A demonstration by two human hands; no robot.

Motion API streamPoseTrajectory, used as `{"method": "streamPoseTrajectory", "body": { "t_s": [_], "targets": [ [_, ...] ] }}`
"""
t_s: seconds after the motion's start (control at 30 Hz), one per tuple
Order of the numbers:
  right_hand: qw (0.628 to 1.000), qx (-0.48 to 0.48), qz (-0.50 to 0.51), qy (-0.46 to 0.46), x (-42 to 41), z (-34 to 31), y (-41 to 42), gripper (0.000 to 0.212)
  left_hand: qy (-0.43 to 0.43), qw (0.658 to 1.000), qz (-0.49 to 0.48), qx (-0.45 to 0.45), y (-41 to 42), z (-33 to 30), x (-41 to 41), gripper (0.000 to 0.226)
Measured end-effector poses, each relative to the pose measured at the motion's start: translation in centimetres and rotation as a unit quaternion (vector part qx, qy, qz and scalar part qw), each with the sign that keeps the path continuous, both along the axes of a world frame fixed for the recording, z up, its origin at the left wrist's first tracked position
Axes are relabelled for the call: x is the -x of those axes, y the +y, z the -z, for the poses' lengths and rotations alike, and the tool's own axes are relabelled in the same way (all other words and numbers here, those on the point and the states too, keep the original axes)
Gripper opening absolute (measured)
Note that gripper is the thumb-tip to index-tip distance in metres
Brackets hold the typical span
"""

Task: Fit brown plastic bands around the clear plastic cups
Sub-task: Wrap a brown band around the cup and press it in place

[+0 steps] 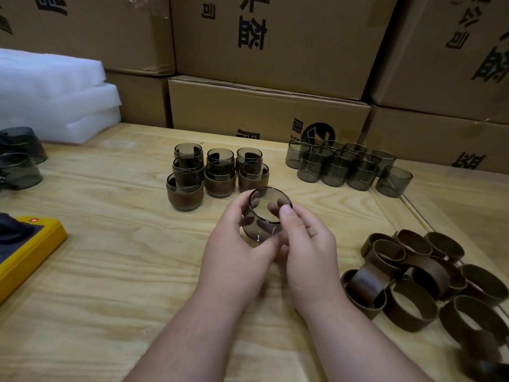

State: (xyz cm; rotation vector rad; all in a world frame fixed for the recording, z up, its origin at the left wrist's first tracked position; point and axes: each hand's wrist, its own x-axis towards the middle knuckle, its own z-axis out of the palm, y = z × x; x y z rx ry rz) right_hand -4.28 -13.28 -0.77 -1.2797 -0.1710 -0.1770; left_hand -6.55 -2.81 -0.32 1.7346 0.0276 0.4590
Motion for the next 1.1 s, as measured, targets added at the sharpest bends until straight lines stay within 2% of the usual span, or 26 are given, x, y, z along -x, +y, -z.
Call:
{"method": "streamPoseTrajectory", "body": {
  "t_s": [0.1, 0.2, 0.33, 0.5, 0.73, 0.97, 1.1],
  "targets": [
    [0.999, 0.006, -0.039, -0.018, 0.18, -0.17, 0.06, 0.026, -0.005, 1.0, -0.011, -0.004, 0.16, 0.04, 0.0, 0.066],
    [0.997, 0.039, -0.064, -0.036, 0.24, -0.22, 0.14, 0.034, -0.01, 1.0, -0.017, -0.003, 0.36, 0.21, -0.08, 0.061],
    [0.996, 0.057, -0.056, -0.041, 0.27, -0.32, 0.32, 0.045, 0.001, 1.0, -0.02, -0.021, 0.53, 0.35, -0.19, 0.069],
    [0.996, 0.081, -0.007, -0.04, 0.22, -0.2, 0.33, 0.05, -0.005, 0.998, -0.001, -0.062, 0.36, 0.36, 0.07, 0.072],
    [0.997, 0.037, 0.06, -0.02, 0.04, -0.25, 0.29, 0.065, -0.023, 0.993, 0.021, -0.115, -0.06, -0.05, 0.2, 0.077],
    [0.99, 0.079, 0.117, 0.025, -0.07, -0.32, -0.15, 0.06, -0.025, 0.99, 0.038, -0.132, -0.06, 0.23, 0.26, 0.079],
    [0.986, 0.089, 0.139, 0.041, 0.01, -0.65, -0.22, 0.046, -0.017, 0.989, 0.045, -0.138, -0.07, 0.08, 0.35, 0.084]
  ]
}}
